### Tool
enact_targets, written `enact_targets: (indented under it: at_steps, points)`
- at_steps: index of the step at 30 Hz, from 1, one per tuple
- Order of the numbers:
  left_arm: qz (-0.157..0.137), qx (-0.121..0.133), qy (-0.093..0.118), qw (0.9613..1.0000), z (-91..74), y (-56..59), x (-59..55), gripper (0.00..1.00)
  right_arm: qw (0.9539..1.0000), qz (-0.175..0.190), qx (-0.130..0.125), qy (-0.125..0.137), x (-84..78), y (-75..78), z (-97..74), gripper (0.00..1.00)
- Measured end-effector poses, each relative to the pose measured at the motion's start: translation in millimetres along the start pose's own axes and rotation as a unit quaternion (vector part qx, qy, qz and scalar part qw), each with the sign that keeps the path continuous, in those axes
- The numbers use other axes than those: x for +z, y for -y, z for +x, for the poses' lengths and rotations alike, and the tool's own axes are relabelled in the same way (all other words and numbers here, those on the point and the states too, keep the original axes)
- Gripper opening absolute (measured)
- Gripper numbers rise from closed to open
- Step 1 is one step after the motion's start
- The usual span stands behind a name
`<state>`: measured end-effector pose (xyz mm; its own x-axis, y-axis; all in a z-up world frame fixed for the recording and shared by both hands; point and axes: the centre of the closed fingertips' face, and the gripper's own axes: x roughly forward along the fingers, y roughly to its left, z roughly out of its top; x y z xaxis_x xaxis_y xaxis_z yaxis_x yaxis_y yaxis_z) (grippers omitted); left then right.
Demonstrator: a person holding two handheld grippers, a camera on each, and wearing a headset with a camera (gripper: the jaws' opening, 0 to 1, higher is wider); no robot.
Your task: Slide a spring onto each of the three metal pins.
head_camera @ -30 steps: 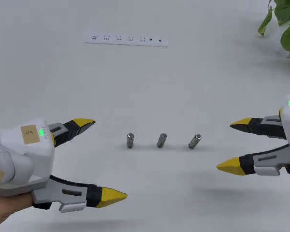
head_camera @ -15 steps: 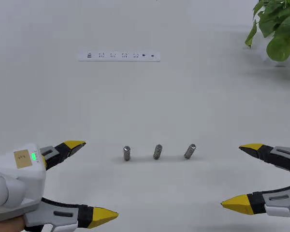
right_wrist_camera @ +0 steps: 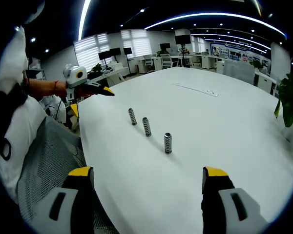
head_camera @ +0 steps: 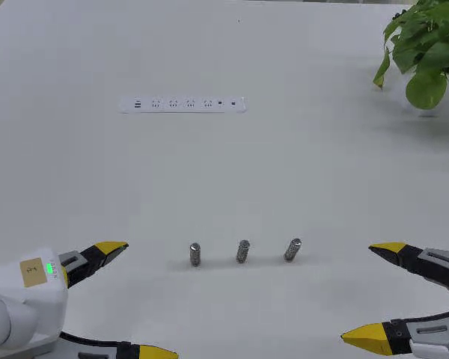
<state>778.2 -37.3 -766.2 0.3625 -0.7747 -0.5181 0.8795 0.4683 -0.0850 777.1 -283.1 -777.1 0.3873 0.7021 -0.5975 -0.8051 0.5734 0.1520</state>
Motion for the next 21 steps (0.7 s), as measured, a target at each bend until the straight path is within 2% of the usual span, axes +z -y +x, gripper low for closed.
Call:
enact_targets:
  at_steps: [21]
  points:
    - [0.004,-0.003,0.001,1.0,2.4,3.3,5.1,1.0,1.0,-0.004,0.004,0.008,5.5,-5.3,3.2,0.92]
